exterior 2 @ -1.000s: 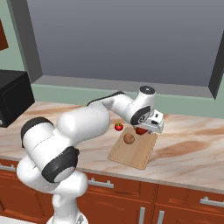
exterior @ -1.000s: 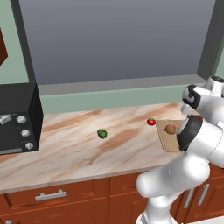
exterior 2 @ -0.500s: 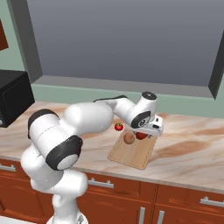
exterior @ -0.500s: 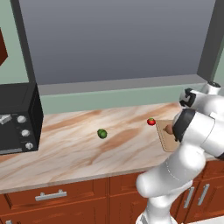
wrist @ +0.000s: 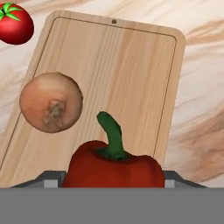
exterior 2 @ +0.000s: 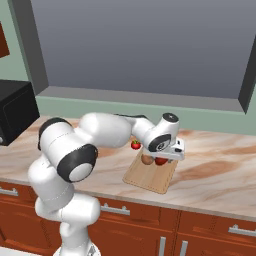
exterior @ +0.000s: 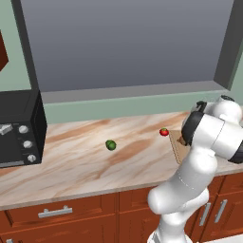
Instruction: Place the avocado, onion, tomato, and bell pepper on the cutting board.
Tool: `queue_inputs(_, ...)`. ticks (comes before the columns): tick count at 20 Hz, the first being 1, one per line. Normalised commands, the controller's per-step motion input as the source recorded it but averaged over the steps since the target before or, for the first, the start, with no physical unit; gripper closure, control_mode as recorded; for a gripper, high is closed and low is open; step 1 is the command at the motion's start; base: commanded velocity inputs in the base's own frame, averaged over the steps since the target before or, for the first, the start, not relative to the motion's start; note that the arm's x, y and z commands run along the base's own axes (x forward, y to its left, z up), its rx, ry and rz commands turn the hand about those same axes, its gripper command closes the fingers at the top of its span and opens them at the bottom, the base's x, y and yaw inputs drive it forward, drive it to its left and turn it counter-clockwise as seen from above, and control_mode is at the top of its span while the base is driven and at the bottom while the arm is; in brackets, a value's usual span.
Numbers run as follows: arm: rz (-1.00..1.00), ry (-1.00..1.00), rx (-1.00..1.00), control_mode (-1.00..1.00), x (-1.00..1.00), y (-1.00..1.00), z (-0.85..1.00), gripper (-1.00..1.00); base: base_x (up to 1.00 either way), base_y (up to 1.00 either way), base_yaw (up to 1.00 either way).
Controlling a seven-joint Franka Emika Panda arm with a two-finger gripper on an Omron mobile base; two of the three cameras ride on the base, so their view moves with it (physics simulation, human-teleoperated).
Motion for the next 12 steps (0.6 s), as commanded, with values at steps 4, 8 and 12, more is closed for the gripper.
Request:
queue_inputs(4, 0.10, 0.00, 0.01, -1.00, 0.16, -0.05, -0.24, 1.00, 0.00, 0.00, 0.00)
queue_inputs(8, 0.10, 0.04, 0.03, -1.00, 0.24, -0.08, -0.25, 1.00, 0.00, 0.00, 0.00)
queue_inputs(12, 0.10, 0.08, 0.02, -1.00, 0.36, -0.02, -0.26, 1.00, 0.00, 0.00, 0.00)
